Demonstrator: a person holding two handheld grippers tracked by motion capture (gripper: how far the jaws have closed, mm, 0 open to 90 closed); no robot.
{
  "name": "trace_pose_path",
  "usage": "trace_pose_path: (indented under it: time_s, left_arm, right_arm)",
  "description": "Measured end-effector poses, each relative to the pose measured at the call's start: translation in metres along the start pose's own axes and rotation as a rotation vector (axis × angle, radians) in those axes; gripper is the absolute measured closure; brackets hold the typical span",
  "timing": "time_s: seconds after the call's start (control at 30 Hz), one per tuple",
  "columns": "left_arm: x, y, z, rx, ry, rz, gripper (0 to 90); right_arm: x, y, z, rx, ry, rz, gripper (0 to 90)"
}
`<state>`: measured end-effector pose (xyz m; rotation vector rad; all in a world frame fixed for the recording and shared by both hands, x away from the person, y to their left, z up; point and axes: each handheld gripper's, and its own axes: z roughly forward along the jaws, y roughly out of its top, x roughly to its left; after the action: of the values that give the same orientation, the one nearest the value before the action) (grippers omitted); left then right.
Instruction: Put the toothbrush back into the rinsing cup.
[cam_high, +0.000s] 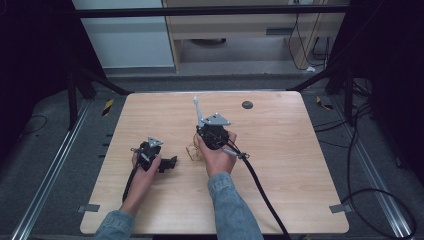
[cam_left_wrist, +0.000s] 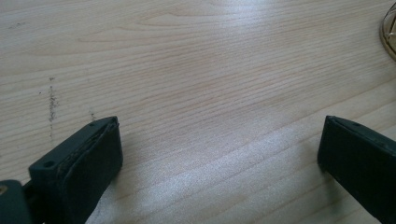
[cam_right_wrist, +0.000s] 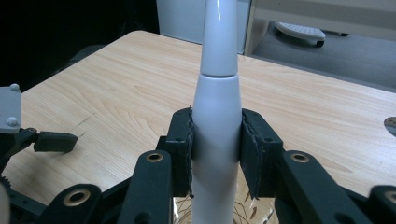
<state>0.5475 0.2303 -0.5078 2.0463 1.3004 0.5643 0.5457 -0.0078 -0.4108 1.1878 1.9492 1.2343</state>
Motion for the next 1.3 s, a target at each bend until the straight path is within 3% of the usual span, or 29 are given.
trace_pose_path:
  time_s: [0.43,1.3]
  left_arm:
    - [0.0,0.0,0.0,0.0,0.0,0.0,0.0]
    - [0.0,0.0,0.0,0.0,0.0,0.0,0.0]
  right_arm:
    - [0.002,-0.003,0.005,0.046,-0.011,-0.032,66.7]
    - [0.001,-0.001,0.013,0.106,-0.017,-0.026,66.5]
